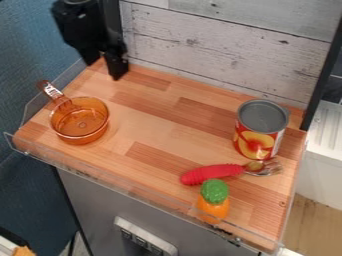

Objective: Move something in the table

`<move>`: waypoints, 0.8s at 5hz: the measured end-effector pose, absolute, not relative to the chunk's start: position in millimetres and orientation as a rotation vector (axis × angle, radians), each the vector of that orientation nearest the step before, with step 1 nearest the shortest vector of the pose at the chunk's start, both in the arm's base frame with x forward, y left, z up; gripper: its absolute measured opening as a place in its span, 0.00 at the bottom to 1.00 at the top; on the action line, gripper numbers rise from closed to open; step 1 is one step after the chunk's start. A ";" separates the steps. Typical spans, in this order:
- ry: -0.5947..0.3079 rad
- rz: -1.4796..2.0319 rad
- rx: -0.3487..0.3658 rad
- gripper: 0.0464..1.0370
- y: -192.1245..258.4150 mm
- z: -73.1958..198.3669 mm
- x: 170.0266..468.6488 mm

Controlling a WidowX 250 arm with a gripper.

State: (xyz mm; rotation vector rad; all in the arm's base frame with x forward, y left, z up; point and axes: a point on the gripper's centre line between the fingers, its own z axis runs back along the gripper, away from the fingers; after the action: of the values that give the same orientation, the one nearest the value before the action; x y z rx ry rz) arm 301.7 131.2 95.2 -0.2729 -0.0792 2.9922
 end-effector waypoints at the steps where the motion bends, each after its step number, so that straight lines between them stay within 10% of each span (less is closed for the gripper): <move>1: -0.154 3.195 -0.248 0.96 160.1 86.0 291.6; 4: -0.297 3.472 0.010 0.96 192.2 50.7 261.6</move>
State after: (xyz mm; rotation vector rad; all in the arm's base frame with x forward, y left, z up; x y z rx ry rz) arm 261.6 192.2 50.7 0.0102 -0.2965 3.4715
